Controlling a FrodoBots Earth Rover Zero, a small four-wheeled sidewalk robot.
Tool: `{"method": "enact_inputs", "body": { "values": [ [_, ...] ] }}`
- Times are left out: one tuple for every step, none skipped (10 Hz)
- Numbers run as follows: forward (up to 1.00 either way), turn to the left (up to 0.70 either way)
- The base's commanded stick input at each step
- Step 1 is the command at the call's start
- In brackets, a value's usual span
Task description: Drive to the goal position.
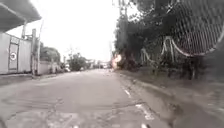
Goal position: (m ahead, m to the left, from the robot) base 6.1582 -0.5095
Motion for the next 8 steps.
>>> {"method": "enact_inputs", "body": {
  "values": [
    [1.00, 0.00],
    [1.00, 0.00],
    [1.00, 0.00],
    [1.00, 0.00],
    [1.00, 0.00],
    [1.00, 0.00],
    [1.00, 0.00],
    [1.00, 0.00]
  ]
}}
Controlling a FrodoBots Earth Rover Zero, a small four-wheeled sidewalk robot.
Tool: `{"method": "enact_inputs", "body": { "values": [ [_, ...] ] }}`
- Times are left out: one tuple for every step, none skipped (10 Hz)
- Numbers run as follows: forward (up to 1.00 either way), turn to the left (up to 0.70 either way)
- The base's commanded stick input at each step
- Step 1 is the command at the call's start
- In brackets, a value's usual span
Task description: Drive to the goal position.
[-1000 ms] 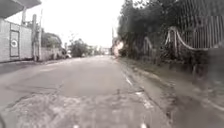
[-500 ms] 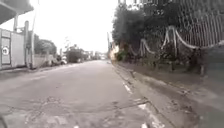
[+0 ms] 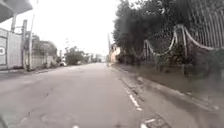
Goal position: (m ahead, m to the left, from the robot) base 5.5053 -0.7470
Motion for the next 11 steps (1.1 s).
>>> {"method": "enact_inputs", "body": {
  "values": [
    [1.00, 0.00],
    [1.00, 0.00],
    [1.00, 0.00],
    [1.00, 0.00],
    [1.00, 0.00],
    [1.00, 0.00],
    [1.00, 0.00],
    [1.00, 0.00],
    [1.00, 0.00],
    [1.00, 0.00],
    [1.00, 0.00]
  ]
}}
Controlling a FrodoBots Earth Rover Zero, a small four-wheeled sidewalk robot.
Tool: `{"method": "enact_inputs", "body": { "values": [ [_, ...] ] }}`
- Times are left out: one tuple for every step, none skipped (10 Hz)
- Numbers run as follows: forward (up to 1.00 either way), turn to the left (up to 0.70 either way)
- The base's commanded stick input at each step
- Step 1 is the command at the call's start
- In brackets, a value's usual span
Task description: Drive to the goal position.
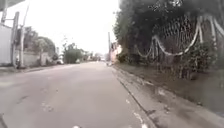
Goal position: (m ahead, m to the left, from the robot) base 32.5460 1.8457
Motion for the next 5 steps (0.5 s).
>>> {"method": "enact_inputs", "body": {
  "values": [
    [1.00, 0.00],
    [1.00, 0.00],
    [1.00, 0.00],
    [1.00, 0.00],
    [1.00, 0.00]
  ]
}}
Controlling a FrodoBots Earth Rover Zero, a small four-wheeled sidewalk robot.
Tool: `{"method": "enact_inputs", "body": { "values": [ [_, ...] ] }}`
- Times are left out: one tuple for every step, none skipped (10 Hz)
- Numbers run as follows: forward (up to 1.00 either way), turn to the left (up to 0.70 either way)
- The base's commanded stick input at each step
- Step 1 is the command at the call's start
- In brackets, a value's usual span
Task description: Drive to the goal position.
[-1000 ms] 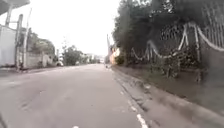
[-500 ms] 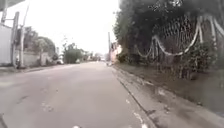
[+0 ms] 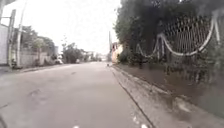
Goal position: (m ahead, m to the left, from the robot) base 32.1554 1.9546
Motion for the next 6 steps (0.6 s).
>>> {"method": "enact_inputs", "body": {
  "values": [
    [1.00, 0.00],
    [1.00, 0.00],
    [1.00, 0.00],
    [1.00, 0.00],
    [1.00, 0.00],
    [1.00, 0.00]
  ]
}}
